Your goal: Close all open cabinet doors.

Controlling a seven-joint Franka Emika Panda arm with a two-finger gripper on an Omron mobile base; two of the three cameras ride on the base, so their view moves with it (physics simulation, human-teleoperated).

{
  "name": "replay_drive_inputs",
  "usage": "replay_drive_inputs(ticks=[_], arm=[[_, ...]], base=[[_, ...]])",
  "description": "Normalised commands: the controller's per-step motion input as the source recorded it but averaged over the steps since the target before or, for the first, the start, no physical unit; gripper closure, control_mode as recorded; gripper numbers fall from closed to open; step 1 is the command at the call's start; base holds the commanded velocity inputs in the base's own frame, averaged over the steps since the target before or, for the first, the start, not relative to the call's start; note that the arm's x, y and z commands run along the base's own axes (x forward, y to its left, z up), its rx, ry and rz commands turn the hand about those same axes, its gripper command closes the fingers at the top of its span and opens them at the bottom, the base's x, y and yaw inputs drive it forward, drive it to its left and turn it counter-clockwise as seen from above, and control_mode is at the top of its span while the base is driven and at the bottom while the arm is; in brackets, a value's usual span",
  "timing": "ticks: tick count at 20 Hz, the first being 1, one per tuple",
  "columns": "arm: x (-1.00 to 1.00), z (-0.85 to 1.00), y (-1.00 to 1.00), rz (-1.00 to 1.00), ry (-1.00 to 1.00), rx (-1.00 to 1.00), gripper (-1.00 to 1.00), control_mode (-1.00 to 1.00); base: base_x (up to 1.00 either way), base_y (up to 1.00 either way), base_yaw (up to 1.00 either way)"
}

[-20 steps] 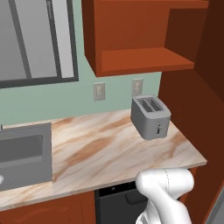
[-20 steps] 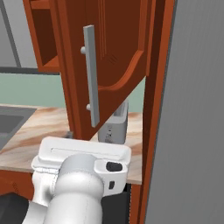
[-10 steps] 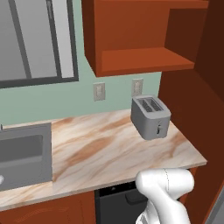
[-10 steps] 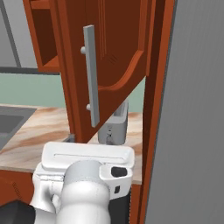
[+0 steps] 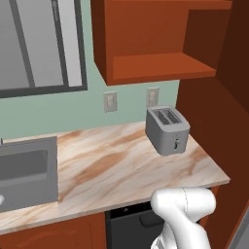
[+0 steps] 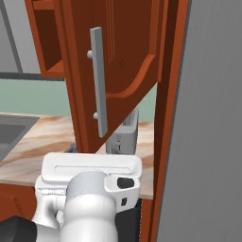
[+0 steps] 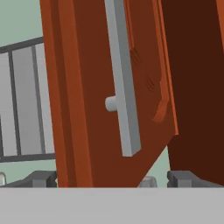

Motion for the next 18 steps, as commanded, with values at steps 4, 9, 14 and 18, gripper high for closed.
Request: replay_drive_inputs(ticks=[4,9,14,18], arm=[[0.14,-0.08,0.08,0.0,-0.05,0.0,-1.0,-1.0],[0.13,-0.1,0.09,0.0,-0.04,0.0,-1.0,-1.0],[0.12,-0.14,0.16,0.0,-0.03,0.0,-1.0,-1.0],[0.13,-0.16,0.2,0.0,-0.03,0.0,-1.0,-1.0]], base=[[0.0,0.0,0.0],[0.0,0.0,0.0],[0.0,0.0,0.0],[0.0,0.0,0.0]])
